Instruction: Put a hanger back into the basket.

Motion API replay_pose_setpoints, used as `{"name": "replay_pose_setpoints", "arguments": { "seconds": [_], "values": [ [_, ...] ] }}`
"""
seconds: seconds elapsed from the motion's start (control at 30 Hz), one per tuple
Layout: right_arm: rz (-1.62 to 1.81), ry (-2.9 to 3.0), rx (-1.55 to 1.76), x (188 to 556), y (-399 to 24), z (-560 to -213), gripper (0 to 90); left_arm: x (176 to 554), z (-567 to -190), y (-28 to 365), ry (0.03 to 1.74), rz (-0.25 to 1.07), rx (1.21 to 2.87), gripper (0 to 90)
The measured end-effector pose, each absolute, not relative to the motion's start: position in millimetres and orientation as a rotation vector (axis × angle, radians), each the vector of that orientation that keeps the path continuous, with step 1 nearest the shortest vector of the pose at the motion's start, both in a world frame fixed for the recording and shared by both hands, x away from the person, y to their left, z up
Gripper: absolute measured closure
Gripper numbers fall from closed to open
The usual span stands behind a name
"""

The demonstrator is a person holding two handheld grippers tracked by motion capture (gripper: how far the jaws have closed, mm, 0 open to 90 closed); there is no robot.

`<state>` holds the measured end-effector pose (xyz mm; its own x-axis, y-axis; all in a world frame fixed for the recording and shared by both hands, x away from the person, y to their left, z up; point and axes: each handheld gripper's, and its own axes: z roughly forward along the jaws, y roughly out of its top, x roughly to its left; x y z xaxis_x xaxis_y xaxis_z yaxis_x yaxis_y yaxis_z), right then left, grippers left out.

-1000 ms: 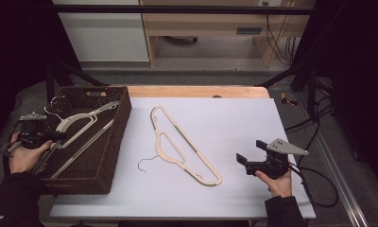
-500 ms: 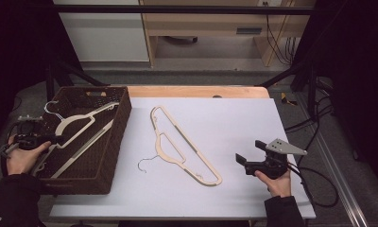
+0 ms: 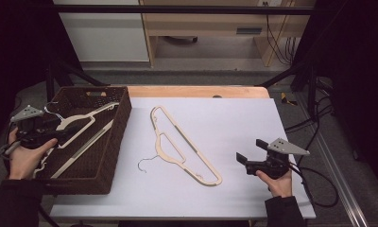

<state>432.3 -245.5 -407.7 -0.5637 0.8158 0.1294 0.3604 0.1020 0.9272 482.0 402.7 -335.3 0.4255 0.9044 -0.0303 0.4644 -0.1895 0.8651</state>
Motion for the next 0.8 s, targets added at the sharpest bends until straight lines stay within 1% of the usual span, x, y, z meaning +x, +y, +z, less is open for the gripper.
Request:
{"name": "replay_pose_setpoints", "arguments": {
  "seconds": [0.13, 0.3, 0.47, 0.67, 0.8],
  "values": [
    [1.46, 1.966, 1.142, 431.7, -245.7, -407.4, 5.0, 472.3, -327.4, 379.0, 1.074, 0.636, 1.772, 15.7],
    [1.47, 1.958, 1.133, 430.8, -245.7, -406.4, 4.7, 458.7, -325.2, 352.0, 0.983, 0.602, 1.705, 11.7],
    [1.473, 1.954, 1.132, 430.1, -245.3, -405.8, 4.5, 448.2, -330.4, 322.3, 0.892, 0.567, 1.714, 10.3],
    [1.478, 1.959, 1.126, 429.5, -243.9, -405.2, 4.3, 441.5, -337.7, 289.0, 0.82, 0.524, 1.712, 10.1],
    [1.481, 1.96, 1.124, 429.6, -242.9, -405.2, 4.3, 440.9, -344.5, 265.6, 0.775, 0.488, 1.75, 9.7]
  ]
}}
